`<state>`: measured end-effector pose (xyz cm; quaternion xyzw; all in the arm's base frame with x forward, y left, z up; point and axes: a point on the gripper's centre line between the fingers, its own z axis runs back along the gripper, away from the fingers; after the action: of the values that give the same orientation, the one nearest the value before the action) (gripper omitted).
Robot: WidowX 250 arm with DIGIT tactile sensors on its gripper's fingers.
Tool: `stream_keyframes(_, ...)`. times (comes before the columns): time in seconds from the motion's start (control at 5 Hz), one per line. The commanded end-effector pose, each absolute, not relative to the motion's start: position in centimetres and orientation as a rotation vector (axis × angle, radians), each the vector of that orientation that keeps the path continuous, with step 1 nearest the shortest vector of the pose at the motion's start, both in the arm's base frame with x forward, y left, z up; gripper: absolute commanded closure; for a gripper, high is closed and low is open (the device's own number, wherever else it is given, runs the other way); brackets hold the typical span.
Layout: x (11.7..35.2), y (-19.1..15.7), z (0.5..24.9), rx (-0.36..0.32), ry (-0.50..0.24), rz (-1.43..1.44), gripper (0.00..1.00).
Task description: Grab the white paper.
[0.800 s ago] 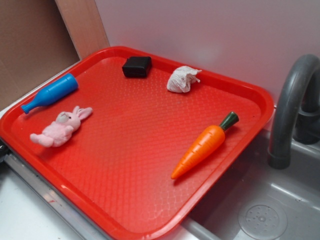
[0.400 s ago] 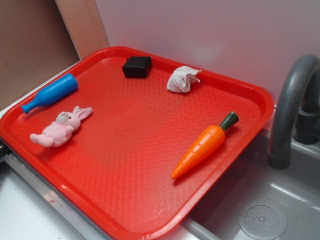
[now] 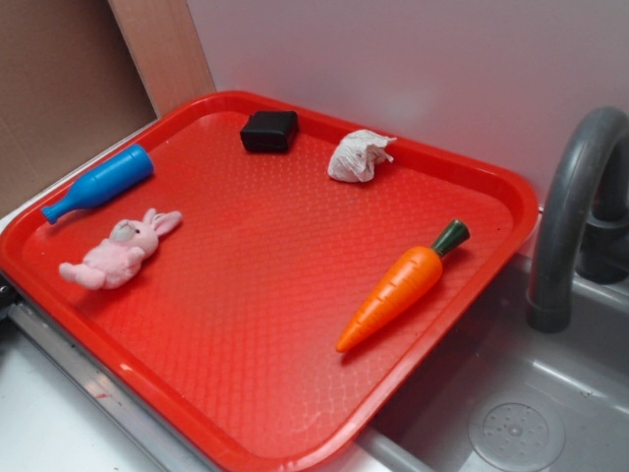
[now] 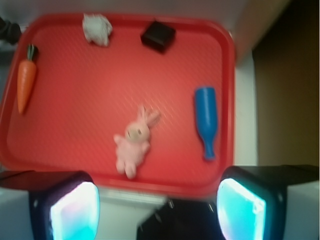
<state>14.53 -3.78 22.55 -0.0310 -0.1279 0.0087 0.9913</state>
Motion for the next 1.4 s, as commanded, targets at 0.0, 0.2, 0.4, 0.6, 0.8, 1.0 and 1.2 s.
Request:
stream_keyframes(0.0, 20.4, -7.1, 20.1, -0.186, -0.462, 0.054, 0.00)
stream_keyframes(0.2, 23.2, -9.3, 17.8, -0.232, -0.491, 0.047, 0.00)
stream_keyframes(0.4, 25.8, -11.0, 15.9, -0.288, -0.518, 0.074, 0.00)
stream_keyframes(0.6, 28.2, -12.9, 14.0, -0.247, -0.551, 0.072, 0.00)
stream_keyframes(0.8, 30.4, -15.1, 12.0, -0.235, -0.550, 0.042, 0.00)
stream_keyframes(1.0, 32.3, -16.8, 10.7, -0.224, -0.550, 0.013, 0.00)
stream_keyframes(1.2, 34.3, -16.6, 10.3, -0.199, -0.578, 0.015, 0.00)
